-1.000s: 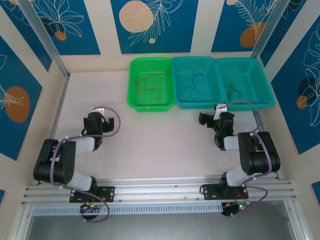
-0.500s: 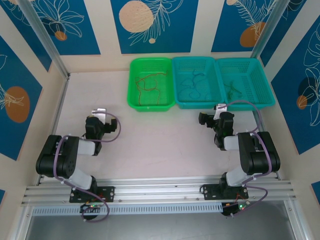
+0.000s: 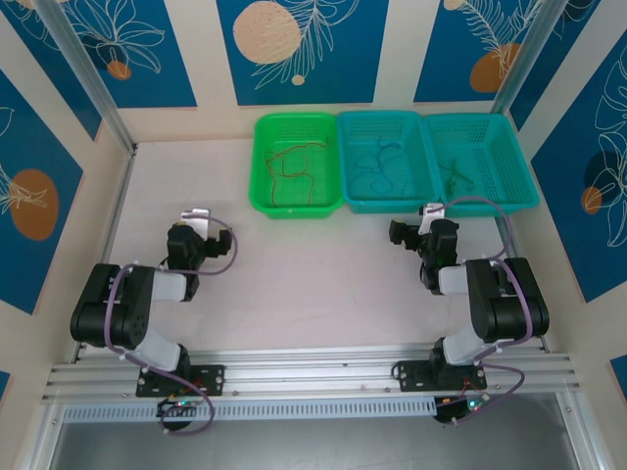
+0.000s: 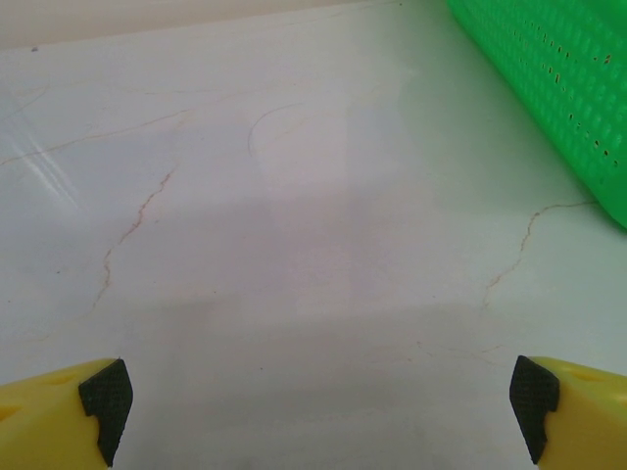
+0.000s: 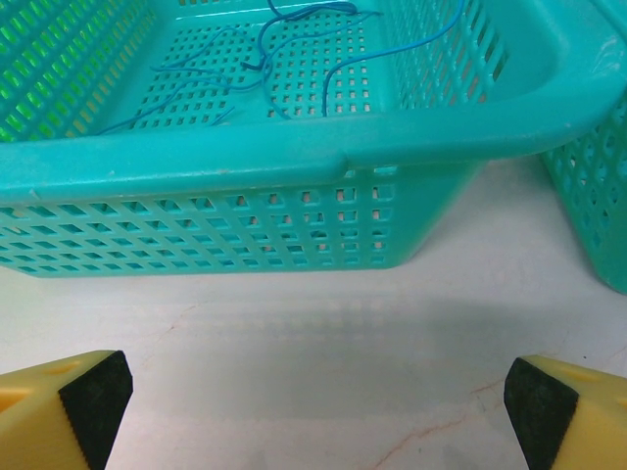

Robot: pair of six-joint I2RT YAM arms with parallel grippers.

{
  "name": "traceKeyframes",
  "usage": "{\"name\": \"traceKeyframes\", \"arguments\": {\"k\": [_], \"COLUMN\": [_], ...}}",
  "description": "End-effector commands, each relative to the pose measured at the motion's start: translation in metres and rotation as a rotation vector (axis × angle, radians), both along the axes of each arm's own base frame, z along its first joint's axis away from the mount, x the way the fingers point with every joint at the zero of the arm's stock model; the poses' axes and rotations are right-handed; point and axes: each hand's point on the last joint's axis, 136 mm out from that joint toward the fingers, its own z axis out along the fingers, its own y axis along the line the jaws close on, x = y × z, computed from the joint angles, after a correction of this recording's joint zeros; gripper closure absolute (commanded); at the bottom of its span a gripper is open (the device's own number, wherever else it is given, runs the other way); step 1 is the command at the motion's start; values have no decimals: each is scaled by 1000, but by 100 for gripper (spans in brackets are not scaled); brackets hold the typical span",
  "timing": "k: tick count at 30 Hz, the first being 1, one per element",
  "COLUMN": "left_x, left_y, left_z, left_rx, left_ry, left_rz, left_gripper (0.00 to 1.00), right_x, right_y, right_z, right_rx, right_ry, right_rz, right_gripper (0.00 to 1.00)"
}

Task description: Untangle the cables

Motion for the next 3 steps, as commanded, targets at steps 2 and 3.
{"name": "traceKeyframes", "arguments": {"k": [2,3], "left_x": [6,6], "left_y": [1,1], "left_z": [8,9], "left_rx": [3,3], "left_ry": [-22,-22], "left_rz": [-14,-14], "left_gripper": [0,0], "right_x": [9,9], "right_y": [2,2], "right_z": [19,20], "right_rx": [-5,-5], "right_ry": [-62,-65], "right_rz": [23,24], "right_gripper": [1,1]}}
